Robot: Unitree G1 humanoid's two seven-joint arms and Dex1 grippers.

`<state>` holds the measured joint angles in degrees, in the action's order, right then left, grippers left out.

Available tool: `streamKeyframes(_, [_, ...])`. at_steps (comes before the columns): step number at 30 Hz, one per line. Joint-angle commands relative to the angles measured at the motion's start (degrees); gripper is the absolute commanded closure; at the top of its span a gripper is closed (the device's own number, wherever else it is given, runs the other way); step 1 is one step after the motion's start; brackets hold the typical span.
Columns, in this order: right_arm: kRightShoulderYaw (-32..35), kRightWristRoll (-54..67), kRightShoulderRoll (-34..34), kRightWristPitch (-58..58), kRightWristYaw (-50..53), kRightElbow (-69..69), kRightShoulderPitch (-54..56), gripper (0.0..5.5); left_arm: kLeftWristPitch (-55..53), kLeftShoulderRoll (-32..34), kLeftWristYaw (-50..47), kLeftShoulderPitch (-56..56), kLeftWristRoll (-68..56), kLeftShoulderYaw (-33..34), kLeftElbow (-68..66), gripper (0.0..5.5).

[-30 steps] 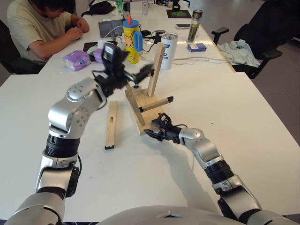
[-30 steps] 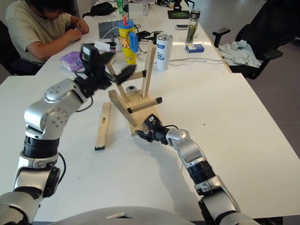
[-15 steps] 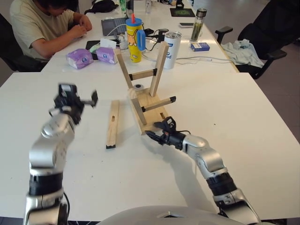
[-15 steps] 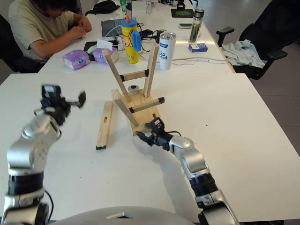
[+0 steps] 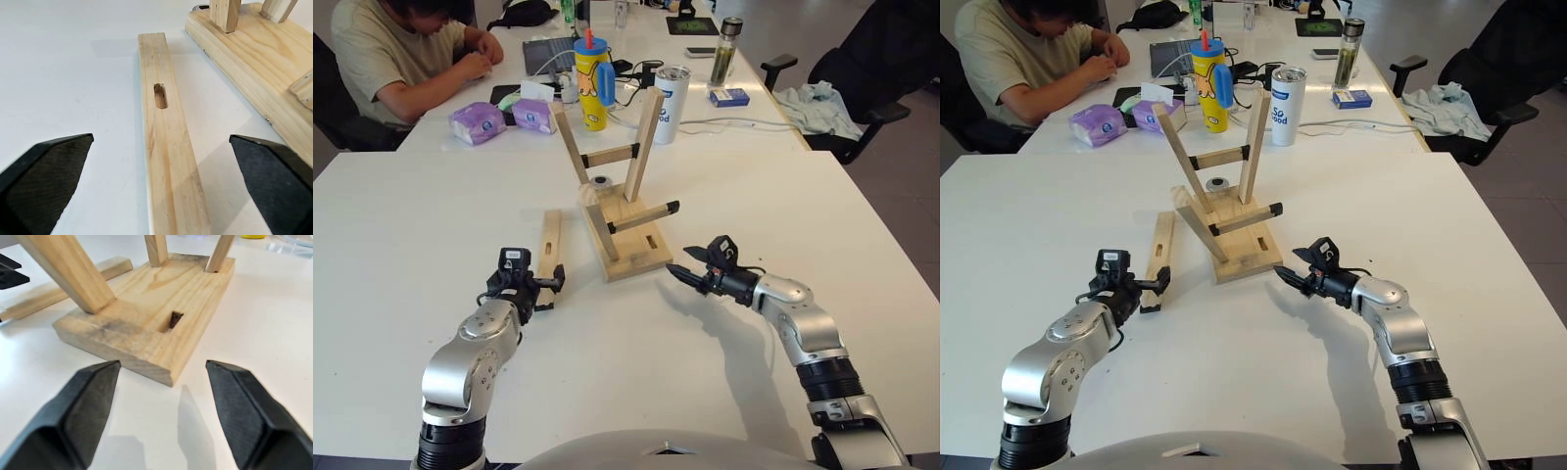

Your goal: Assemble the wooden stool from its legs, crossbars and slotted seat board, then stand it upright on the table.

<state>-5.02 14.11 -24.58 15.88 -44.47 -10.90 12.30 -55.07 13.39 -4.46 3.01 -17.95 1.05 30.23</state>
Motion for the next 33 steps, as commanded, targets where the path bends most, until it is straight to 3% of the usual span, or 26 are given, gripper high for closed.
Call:
streamKeyframes(1, [-2.8, -1.7, 0.6, -2.4, -3.6, -4.6, 2.0, 2.24, -1.3, -0.7, 0.7, -0.9, 1.0, -0.4, -1.7, 0.35])
streamKeyframes(7, [-8.4, -5.8, 1.7, -4.6, -6.0, -6.3, 3.0, 2.24, -2.7, -0.6, 2.0, -1.4, 1.6, -0.8, -2.8, 0.35])
streamKeyframes(17, [-12.4, -5.3, 3.3, 0.5, -5.9, 3.4, -1.6, 2.24, -2.9, 1.6, 4.7, -0.2, 3.8, -0.5, -5.8, 0.35])
streamKeyframes(33, [-0.5, -2.4, 5.5, 2.1, 5.8, 3.8, -0.7, 2.24, -5.3, 3.6, 9.6, -3.2, 2.8, 6.7, -12.8, 2.77])
